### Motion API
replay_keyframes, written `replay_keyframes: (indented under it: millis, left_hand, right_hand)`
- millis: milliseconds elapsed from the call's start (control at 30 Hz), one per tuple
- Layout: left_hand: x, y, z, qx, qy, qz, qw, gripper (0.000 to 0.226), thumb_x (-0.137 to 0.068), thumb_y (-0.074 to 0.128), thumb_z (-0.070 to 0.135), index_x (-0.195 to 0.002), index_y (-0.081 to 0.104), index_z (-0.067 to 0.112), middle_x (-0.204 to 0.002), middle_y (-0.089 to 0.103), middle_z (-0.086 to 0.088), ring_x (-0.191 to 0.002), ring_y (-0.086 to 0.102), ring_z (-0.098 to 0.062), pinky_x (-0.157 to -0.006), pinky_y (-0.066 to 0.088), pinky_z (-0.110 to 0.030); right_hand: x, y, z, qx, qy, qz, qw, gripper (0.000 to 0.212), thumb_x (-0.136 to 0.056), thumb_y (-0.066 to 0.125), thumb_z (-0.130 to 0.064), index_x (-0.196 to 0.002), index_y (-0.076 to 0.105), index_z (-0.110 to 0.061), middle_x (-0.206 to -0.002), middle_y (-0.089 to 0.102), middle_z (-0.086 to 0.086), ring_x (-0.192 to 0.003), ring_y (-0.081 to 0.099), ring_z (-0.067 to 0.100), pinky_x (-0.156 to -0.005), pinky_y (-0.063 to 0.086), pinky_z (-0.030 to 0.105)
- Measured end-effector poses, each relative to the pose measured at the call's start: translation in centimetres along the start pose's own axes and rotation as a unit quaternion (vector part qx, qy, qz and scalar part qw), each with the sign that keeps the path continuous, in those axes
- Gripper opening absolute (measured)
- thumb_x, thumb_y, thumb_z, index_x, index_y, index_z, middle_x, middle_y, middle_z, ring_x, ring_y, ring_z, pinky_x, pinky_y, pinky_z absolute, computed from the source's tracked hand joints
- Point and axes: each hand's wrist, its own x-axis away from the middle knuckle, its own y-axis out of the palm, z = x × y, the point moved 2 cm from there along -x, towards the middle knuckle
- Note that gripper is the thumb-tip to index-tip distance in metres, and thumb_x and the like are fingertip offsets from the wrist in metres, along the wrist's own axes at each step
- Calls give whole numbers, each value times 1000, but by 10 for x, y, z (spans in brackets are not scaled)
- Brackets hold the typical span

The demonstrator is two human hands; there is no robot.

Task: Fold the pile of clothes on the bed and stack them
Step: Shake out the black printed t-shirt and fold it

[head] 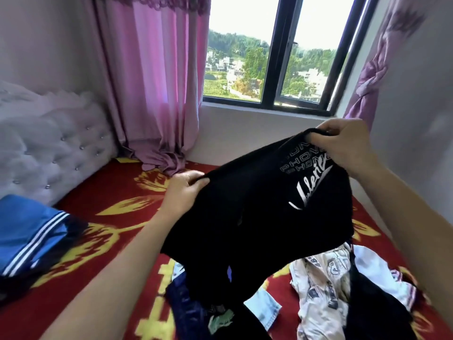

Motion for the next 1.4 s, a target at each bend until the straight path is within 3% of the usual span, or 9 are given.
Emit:
replay_keyframes:
  millis: [100,233,300,367,467,633,900,1233,1400]
  left_hand:
    - [-19,-10,29,-15,58,26,998,12,-85,62,3,-90,68,11,-75,63,9,-61,53,18,-67,39,-3]
    - [-35,12,23,-89,35,20,995,12,-86,63,11,-95,70,11,-81,65,1,-75,60,-10,-79,48,-27]
    - [-26,33,-9,-131,-17,-23,991,19,-85,64,12,-103,67,10,-94,66,-5,-84,61,-21,-82,49,-33]
    - [-1,53,-52,-146,-83,-70,983,26,-85,63,12,-110,64,6,-103,66,-10,-92,62,-25,-84,48,-33]
    - [54,76,-117,-164,-193,-134,958,29,-85,61,11,-113,62,3,-108,65,-16,-103,60,-29,-84,43,-29]
    - [146,79,-189,-205,-352,-193,893,32,-90,56,15,-121,57,6,-119,61,-13,-111,56,-25,-85,38,-24]
    - [228,41,-226,-213,-493,-163,828,30,-91,54,18,-119,57,9,-117,60,-10,-108,55,-23,-85,39,-25]
    - [269,11,-245,-185,-537,-71,820,20,-92,54,16,-110,60,11,-100,58,0,-97,52,-14,-79,35,-25]
    - [289,10,-257,-166,-563,-71,806,20,-91,55,12,-109,62,6,-103,62,-4,-100,57,-19,-86,40,-27]
  right_hand:
    - [-4,-14,13,-73,16,37,997,21,-78,71,-14,-63,61,-25,-55,62,-12,-42,53,-7,-51,45,12]
    - [-3,-13,68,-45,79,68,994,3,-80,68,-12,-83,69,-11,-67,65,3,-45,54,-6,-47,38,5]
    - [12,-2,130,52,160,58,984,16,-79,67,-17,-89,70,-6,-85,69,16,-69,63,9,-58,41,13]
    - [50,15,205,152,282,-4,947,27,-75,61,-24,-92,68,-5,-98,67,22,-91,63,31,-70,44,28]
    - [145,52,292,284,390,-201,853,21,-77,55,-22,-95,58,-12,-110,64,20,-100,60,35,-71,44,32]
    - [253,140,287,279,312,-404,813,28,-83,55,-22,-111,60,-19,-122,60,8,-116,53,25,-85,42,28]
    - [321,250,242,191,256,-532,784,42,-89,53,-31,-130,49,-20,-129,47,4,-123,44,20,-93,39,27]
    - [356,316,261,339,112,-624,695,84,-85,61,-35,-149,8,-24,-150,17,11,-134,25,28,-103,33,39]
    - [355,334,267,398,49,-566,720,61,-91,50,-20,-145,21,-24,-144,31,12,-128,34,30,-97,35,39]
